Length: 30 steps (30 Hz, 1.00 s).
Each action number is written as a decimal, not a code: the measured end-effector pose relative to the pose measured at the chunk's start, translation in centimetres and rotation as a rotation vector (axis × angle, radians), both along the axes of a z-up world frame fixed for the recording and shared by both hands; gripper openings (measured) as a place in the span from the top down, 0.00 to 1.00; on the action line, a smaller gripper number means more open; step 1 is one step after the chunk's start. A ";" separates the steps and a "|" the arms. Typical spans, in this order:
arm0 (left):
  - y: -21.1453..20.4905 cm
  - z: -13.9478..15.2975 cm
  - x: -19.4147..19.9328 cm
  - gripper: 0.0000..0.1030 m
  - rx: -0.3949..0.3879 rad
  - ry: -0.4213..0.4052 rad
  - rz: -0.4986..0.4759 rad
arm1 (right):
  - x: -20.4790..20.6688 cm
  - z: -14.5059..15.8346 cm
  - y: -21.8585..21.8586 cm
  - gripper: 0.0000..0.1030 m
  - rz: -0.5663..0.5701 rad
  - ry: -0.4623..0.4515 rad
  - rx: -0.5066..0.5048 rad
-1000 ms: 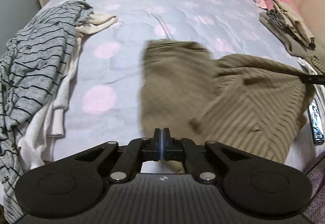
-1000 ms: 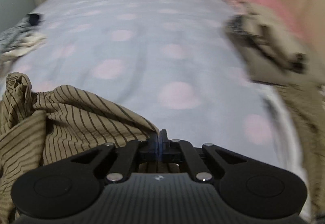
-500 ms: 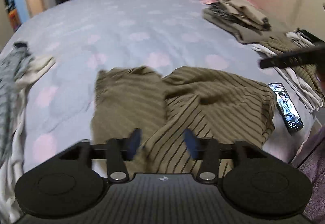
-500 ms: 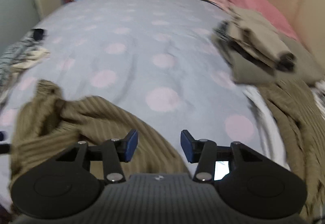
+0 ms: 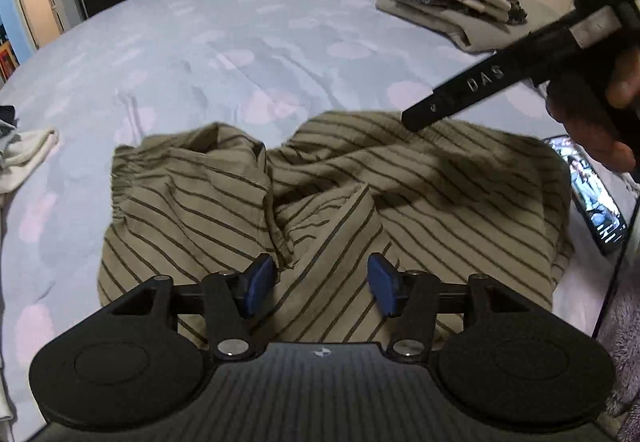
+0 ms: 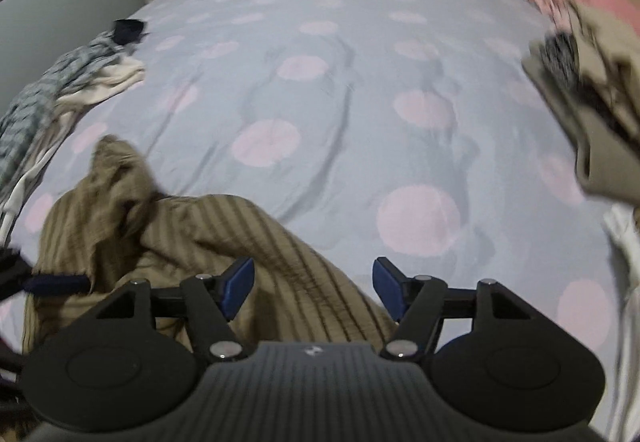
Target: Fold clothes
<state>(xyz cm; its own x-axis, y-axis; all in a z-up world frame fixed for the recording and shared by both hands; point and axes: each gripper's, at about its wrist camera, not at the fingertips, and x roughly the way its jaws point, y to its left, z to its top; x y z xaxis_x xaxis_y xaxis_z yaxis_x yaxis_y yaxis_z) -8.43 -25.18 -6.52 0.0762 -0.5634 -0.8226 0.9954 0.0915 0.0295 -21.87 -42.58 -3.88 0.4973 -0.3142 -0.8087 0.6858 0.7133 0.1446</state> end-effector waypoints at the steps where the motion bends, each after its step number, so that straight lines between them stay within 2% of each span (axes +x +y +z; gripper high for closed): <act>1: 0.0 -0.2 0.2 0.69 0.008 0.007 0.006 | -0.1 -0.5 -0.4 0.35 -0.016 -0.004 0.023; 3: 0.0 -0.5 0.5 0.82 0.019 0.025 0.015 | -0.3 -1.4 -1.1 0.43 -0.043 -0.013 0.080; 4: 0.0 -0.5 0.6 0.88 0.019 0.032 0.019 | -0.4 -1.7 -1.1 0.56 -0.050 -0.017 0.108; 5: 0.1 -0.3 0.6 0.91 0.011 0.032 0.023 | -0.4 -2.0 -1.1 0.73 -0.054 -0.019 0.134; 6: 0.2 0.0 0.6 0.95 0.003 0.031 0.027 | -0.5 -2.1 -1.0 0.82 -0.053 -0.018 0.144; 7: 0.3 0.5 0.6 0.97 -0.009 0.030 0.031 | -0.5 -2.1 -0.8 0.95 -0.051 -0.015 0.148; 8: 0.5 1.2 0.7 0.98 -0.029 0.029 0.039 | -0.6 -1.9 -0.6 0.99 -0.054 -0.020 0.132; 13: 2.4 6.1 1.9 1.00 -0.132 -0.005 0.107 | -2.2 2.0 -0.3 0.99 -0.123 -0.133 0.041; 17: 4.8 11.2 3.7 1.00 -0.234 -0.034 0.182 | -4.2 5.7 -0.3 1.00 -0.205 -0.231 -0.021; 21: 7.5 15.5 5.3 1.00 -0.273 -0.068 0.242 | -6.3 8.9 0.5 1.00 -0.248 -0.276 -0.081; 23: 8.9 16.4 6.0 1.00 -0.228 -0.111 0.281 | -6.9 9.9 1.1 1.00 -0.248 -0.230 -0.102; 26: 11.0 15.7 7.5 1.00 -0.089 -0.198 0.359 | -7.6 9.3 1.7 1.00 -0.251 -0.094 -0.091; 28: 12.6 14.5 8.8 1.00 0.002 -0.225 0.415 | -8.1 8.0 2.0 1.00 -0.268 -0.006 -0.072; 30: 14.3 13.3 10.5 1.00 0.081 -0.212 0.488 | -8.4 6.5 2.2 1.00 -0.273 0.074 -0.052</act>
